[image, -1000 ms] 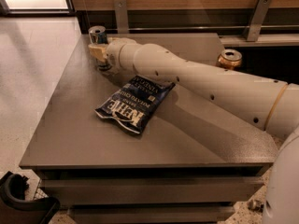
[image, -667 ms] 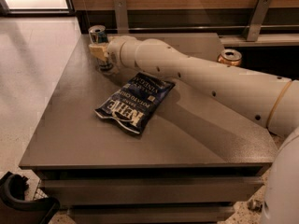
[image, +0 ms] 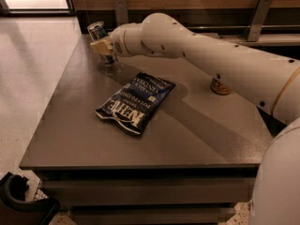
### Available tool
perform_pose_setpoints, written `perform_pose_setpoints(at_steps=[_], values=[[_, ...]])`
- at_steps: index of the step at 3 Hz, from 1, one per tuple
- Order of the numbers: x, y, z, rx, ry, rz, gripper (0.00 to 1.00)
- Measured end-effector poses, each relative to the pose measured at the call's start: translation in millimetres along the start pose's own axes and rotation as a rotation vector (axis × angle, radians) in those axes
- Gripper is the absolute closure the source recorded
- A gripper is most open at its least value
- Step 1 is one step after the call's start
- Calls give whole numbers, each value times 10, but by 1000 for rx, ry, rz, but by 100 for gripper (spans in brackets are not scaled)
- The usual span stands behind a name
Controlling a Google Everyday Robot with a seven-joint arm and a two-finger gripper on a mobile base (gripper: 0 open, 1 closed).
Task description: Knock redbull can over
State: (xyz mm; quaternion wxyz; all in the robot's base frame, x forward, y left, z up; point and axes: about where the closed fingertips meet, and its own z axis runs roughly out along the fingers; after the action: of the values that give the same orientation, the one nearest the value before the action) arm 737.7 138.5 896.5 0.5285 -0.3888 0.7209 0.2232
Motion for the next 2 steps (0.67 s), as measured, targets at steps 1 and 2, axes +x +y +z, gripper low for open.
perform_pose_setpoints(at_steps=[1,2], values=[[-14,-32,-28,-41,79,-39,100],[-2,-30,-17,-78,150,-66,100]])
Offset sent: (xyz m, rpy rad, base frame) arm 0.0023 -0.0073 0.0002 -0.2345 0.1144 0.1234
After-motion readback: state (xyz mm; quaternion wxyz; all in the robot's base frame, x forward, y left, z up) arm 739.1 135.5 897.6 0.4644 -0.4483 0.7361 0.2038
